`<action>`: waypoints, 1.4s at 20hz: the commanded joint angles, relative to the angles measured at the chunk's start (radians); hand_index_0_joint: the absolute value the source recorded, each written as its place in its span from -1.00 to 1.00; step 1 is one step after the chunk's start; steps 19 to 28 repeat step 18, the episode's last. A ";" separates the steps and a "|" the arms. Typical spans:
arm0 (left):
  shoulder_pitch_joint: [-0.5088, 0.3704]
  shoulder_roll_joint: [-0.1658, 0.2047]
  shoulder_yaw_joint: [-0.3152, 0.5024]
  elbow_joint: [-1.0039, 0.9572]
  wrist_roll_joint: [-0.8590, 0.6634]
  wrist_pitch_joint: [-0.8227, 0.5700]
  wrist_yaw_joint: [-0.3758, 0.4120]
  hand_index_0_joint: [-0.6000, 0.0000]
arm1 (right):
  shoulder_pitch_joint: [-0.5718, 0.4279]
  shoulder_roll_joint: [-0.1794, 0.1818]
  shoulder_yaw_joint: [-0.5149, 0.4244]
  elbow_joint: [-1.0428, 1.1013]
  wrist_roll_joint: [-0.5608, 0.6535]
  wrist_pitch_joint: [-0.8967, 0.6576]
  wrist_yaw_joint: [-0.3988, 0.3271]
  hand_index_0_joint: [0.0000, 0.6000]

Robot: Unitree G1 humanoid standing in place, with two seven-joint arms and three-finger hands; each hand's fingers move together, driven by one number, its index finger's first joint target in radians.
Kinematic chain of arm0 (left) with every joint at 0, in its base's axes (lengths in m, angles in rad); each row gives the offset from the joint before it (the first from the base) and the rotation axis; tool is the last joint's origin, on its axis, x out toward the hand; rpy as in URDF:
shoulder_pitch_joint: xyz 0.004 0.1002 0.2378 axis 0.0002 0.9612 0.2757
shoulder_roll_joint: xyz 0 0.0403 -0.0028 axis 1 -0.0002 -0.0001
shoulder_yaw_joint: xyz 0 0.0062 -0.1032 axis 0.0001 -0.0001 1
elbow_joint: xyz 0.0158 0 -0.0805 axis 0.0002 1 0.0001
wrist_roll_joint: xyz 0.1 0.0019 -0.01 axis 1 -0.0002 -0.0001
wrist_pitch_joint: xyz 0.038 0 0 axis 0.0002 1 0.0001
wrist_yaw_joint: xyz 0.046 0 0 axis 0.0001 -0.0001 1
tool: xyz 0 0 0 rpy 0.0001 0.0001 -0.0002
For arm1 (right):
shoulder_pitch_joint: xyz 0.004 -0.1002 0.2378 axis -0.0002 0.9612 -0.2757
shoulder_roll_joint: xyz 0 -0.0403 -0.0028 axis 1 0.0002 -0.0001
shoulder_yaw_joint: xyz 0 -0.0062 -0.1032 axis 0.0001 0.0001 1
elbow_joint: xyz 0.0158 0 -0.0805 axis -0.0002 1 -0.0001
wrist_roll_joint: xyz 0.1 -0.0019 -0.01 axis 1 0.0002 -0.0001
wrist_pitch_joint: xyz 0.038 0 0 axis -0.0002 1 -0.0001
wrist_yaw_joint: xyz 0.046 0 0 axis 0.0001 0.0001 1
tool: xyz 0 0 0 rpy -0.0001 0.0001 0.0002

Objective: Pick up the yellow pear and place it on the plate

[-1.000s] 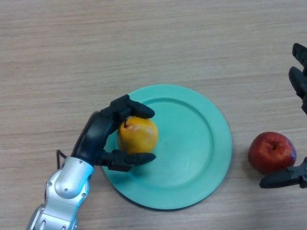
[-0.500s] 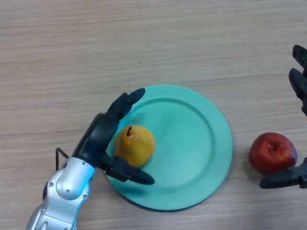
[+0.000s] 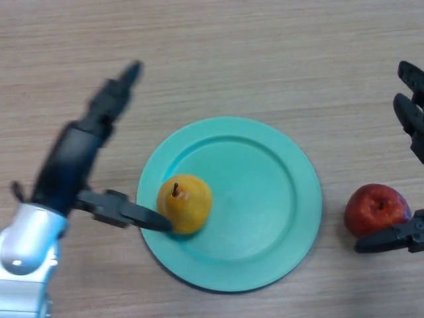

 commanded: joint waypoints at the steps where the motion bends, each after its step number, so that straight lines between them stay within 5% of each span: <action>1: -0.023 0.051 0.110 -0.072 -0.083 -0.100 0.071 1.00 | -0.032 -0.034 -0.023 -0.051 0.010 -0.115 -0.031 -1.00; 5: -0.015 0.094 0.206 -0.106 -0.291 -0.030 0.106 1.00 | -0.054 -0.037 -0.001 -0.031 0.001 -0.123 -0.048 -1.00; 28: 0.022 0.092 0.218 -0.142 -0.279 0.012 0.071 1.00 | -0.064 -0.038 0.005 -0.045 0.038 -0.120 -0.053 -1.00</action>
